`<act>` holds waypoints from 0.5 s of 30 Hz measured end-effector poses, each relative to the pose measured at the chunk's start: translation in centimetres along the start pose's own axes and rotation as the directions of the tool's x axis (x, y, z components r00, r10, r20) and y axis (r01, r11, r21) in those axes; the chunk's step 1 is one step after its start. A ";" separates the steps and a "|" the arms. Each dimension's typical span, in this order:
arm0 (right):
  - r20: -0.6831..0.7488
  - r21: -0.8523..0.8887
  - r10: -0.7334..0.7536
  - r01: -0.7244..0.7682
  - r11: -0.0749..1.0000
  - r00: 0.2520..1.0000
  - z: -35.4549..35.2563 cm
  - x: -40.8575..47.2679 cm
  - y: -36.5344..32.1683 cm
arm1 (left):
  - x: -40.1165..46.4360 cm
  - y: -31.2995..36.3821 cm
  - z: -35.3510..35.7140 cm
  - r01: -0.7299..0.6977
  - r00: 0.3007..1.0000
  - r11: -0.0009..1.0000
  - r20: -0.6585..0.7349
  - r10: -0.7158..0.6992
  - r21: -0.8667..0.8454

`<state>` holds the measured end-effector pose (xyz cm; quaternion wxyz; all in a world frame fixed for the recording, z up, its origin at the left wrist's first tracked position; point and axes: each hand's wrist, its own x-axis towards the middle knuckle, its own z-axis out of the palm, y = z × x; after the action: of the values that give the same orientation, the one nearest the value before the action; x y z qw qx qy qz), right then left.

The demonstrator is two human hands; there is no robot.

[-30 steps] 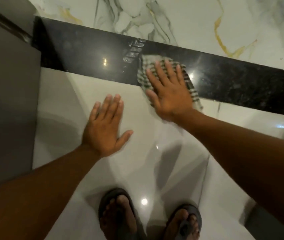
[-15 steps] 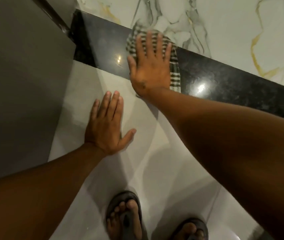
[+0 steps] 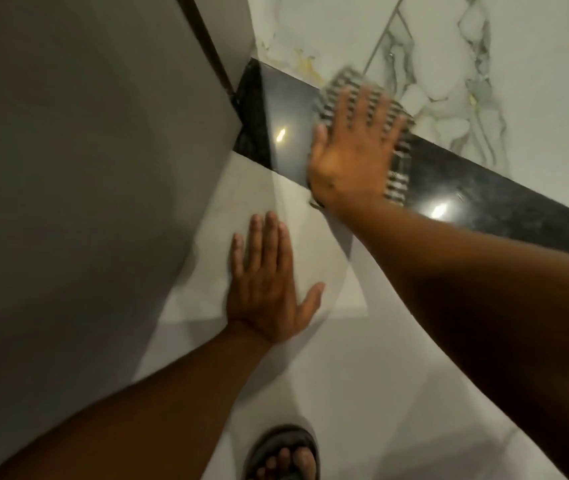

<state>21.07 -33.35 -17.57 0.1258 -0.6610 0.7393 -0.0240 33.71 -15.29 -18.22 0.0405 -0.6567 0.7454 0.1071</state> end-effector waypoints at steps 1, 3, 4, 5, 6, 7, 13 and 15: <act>0.008 -0.006 -0.094 0.094 0.996 0.996 0.3 1.3 -1.8 | 0.0 0.0 0.1 -0.003 1.000 1.000 0.007 0.003 0.000; 0.042 -0.045 -0.260 0.262 0.964 0.965 0.6 3.2 -4.6 | 0.2 -0.2 0.2 0.000 1.000 1.000 0.025 0.000 0.000; 0.073 -0.052 -0.351 0.355 0.934 0.934 0.6 3.4 -5.1 | 0.3 -0.2 0.2 0.006 0.999 1.000 0.036 -0.006 0.003; 0.107 -0.047 -0.450 0.457 0.888 0.886 0.5 3.3 -4.9 | 0.3 -0.3 0.1 0.011 0.999 1.000 0.044 -0.011 0.001; 0.138 -0.042 -0.545 0.555 0.831 0.827 0.4 2.7 -3.9 | 0.2 -0.3 0.0 0.013 0.999 1.000 0.044 -0.012 -0.004; 0.164 -0.035 -0.619 0.632 0.774 0.768 0.3 1.8 -2.3 | 0.1 -0.2 0.0 0.007 1.000 1.000 0.029 -0.007 -0.002; 0.143 -0.036 -0.508 0.517 0.855 0.849 -0.7 -2.8 5.6 | 0.1 -0.4 0.4 -0.015 0.999 0.999 -0.034 0.014 -0.037; 0.115 -0.046 -0.383 0.390 0.920 0.917 -0.5 -1.7 3.3 | 0.2 -0.4 0.5 -0.016 1.000 0.999 -0.008 0.015 -0.037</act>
<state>17.95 -31.29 -17.47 0.1344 -0.7982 0.5871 0.0111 34.06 -15.40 -18.81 0.0246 -0.6519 0.7485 0.1186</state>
